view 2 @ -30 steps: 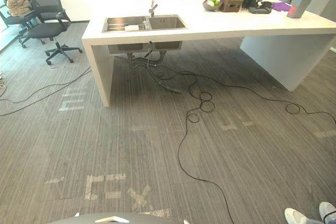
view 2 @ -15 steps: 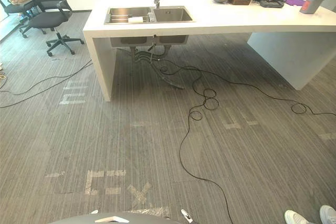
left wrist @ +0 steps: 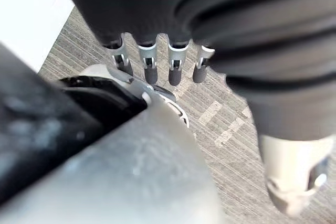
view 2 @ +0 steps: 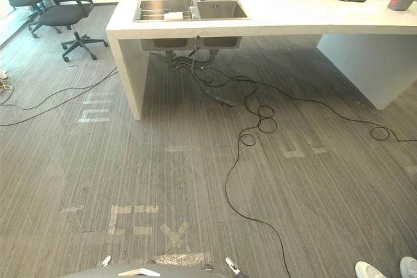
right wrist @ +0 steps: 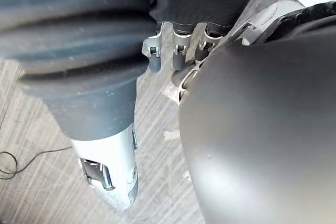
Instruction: Walk over to the sink, pick up the cup, carry it to the dishwasher, place the cup inside the dishwasher, then close the dishwasher door
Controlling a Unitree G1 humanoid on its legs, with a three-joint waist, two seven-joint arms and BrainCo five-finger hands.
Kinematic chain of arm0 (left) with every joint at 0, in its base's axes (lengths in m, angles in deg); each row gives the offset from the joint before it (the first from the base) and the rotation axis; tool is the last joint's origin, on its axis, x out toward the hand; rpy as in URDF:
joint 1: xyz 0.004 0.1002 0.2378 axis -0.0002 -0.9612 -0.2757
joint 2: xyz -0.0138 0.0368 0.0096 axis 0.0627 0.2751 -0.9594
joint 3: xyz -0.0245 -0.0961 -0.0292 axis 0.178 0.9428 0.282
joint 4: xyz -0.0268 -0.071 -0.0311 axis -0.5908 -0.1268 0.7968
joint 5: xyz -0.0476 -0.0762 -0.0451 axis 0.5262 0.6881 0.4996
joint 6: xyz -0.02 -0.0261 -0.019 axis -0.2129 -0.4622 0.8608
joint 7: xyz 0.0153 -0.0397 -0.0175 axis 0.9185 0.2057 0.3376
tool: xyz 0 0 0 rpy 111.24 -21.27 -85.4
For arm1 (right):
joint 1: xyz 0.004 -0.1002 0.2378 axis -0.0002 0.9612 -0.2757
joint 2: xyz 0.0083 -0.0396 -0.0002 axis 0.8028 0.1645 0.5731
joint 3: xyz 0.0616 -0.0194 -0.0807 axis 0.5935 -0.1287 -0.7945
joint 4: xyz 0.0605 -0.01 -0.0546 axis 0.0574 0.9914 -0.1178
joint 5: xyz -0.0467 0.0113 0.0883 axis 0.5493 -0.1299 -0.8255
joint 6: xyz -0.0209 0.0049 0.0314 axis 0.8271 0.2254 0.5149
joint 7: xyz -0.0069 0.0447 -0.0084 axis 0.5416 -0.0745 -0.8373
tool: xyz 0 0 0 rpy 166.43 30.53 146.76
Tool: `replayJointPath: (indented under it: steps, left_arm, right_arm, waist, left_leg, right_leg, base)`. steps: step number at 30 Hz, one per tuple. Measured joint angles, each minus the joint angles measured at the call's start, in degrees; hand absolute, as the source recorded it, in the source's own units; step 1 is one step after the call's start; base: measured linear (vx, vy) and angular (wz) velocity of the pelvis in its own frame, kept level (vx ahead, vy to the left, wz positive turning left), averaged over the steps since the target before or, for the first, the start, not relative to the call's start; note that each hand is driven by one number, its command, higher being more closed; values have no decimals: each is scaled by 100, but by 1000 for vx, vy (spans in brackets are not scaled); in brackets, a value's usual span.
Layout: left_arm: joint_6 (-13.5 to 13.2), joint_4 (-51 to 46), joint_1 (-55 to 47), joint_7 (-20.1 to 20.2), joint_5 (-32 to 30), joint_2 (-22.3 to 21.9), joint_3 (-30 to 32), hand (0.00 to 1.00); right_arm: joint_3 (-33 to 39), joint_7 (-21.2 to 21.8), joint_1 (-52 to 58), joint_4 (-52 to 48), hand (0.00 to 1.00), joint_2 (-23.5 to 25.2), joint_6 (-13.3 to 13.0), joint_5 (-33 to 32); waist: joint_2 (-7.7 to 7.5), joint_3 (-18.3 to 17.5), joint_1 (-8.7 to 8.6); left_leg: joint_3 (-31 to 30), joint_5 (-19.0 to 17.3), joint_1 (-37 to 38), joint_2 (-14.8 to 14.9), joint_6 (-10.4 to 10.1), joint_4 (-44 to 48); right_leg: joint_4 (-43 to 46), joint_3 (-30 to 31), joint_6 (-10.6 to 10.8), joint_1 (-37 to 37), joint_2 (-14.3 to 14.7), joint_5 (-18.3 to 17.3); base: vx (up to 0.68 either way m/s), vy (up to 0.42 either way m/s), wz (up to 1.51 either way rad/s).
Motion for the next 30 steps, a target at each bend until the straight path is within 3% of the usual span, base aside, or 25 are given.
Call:
replayJointPath:
  steps: [5,8,12,20,23,26,30]
  left_arm:
    - [-470,-9,-27,-156,-186,-27,-1,0]
    - [-933,-10,-44,-538,-393,-86,-63,0]
    - [-1363,-89,-69,-996,-417,-118,-234,0]
    - [-1756,-586,-73,-1612,-878,-188,-411,0]
    - [-2047,-748,-96,-1755,-1453,-219,-409,0]
    - [-2133,-781,8,-1726,-1626,-216,-420,0]
    - [-2075,-965,51,-1556,-1562,-323,-536,0]
  right_arm:
    - [4,18,-73,139,0,35,-203,-56]
    - [-9,17,-135,128,0,89,-556,-50]
    - [-223,-9,-150,-46,0,138,-794,38]
    - [-557,-328,-293,-314,0,108,-769,435]
    - [-566,-352,-346,-313,0,122,-744,1008]
    - [-595,-365,-440,-311,0,142,-796,1729]
    - [-681,-360,-581,-316,0,121,-731,1817]
  waist:
    - [-41,70,1]
    - [-17,81,-5]
    - [-18,82,10]
    - [-36,85,-8]
    - [-56,121,9]
    - [-93,189,-5]
    - [-92,336,-8]
  left_leg:
    - [8,-3,90,-1,-4,-2]
    - [11,-18,78,-3,-25,-4]
    - [6,-6,52,-4,-37,-4]
    - [56,-3,14,-31,7,0]
    - [53,-2,101,-54,31,32]
    - [-5,-2,128,-60,31,34]
    - [-8,-126,372,-108,65,31]
  right_leg:
    - [-4,9,4,84,-2,1]
    - [-34,27,27,65,-7,-5]
    - [-36,50,22,45,-8,-14]
    - [2,248,-4,-62,13,69]
    - [4,350,-12,-25,27,79]
    - [37,362,-13,-23,20,82]
    - [1149,364,73,-301,-212,-505]
  base:
    - [-31,-1,-1]
    - [-82,7,-3]
    - [-49,8,2]
    - [17,11,-9]
    - [45,1,-17]
    - [3,-3,-2]
    - [-33,45,-1]
